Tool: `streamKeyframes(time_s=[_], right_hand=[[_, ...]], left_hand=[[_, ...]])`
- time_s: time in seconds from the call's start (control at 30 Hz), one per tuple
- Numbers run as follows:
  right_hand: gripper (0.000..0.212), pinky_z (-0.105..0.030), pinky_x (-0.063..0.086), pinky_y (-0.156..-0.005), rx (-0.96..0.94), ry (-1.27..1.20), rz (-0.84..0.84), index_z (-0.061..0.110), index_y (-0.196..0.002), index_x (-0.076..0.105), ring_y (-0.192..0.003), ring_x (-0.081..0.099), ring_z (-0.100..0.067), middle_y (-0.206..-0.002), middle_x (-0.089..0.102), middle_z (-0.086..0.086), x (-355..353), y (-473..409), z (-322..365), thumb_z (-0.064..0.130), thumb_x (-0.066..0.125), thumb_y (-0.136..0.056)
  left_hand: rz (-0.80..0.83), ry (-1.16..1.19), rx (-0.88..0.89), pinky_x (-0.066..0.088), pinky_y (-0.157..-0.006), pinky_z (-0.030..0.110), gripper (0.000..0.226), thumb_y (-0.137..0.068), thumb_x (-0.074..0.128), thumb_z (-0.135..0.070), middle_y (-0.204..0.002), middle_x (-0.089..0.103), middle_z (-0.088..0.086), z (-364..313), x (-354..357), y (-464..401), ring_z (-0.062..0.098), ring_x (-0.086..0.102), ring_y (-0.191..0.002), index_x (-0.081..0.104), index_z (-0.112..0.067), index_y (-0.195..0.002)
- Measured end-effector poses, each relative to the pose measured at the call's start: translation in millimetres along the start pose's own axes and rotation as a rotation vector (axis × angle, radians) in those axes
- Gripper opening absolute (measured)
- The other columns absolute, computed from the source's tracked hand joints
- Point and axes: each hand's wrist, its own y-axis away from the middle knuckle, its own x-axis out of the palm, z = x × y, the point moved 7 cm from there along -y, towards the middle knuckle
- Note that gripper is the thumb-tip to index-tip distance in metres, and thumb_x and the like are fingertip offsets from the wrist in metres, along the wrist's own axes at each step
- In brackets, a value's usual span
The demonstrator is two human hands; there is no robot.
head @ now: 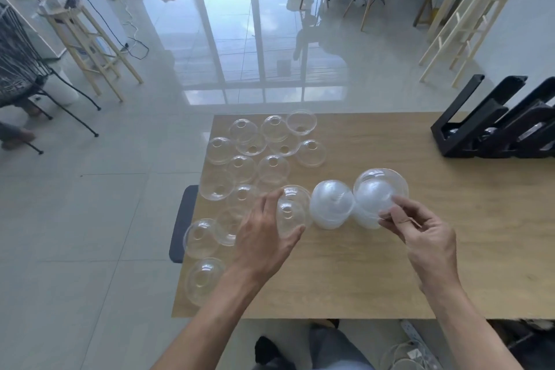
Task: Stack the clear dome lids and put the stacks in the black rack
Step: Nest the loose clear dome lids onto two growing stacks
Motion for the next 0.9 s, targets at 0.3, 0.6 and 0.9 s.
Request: streamKeyframes(time_s=[0.3,0.6,0.9], right_hand=[[0.024,-0.033,0.066,-0.075,0.145,0.194,-0.074,0.021,-0.119,0.071,-0.083,0.08,-0.024,-0.086,0.08,-0.012,-41,-58,-14,0.006,0.069,-0.101],[0.027,-0.028,0.062,-0.076,0.086,0.577,-0.052,0.028,-0.127,0.07,-0.092,0.075,-0.016,-0.107,0.073,0.009,-49,-76,-24,0.033,0.067,-0.101],[0.104,-0.034,0.025,-0.127,-0.195,0.862,0.43,0.031,-0.164,0.028,-0.155,0.022,-0.001,-0.168,0.027,0.015,-4,-83,-32,0.059,0.084,-0.081]], left_hand=[[0.078,0.043,0.024,0.045,-0.112,0.039,0.081,-0.085,0.082,-0.046,-0.149,0.048,0.0,-42,76,-52,0.019,0.048,-0.136,0.044,-0.023,-0.153],[0.182,-0.057,-0.063,0.04,-0.117,0.04,0.087,-0.088,0.071,-0.061,-0.159,0.041,-0.005,-29,124,-62,0.019,0.041,-0.145,0.032,-0.029,-0.159],[0.216,0.023,-0.122,0.044,-0.114,0.041,0.098,-0.081,0.08,-0.059,-0.155,0.039,-0.008,-27,136,-59,0.019,0.044,-0.14,0.028,-0.031,-0.16]])
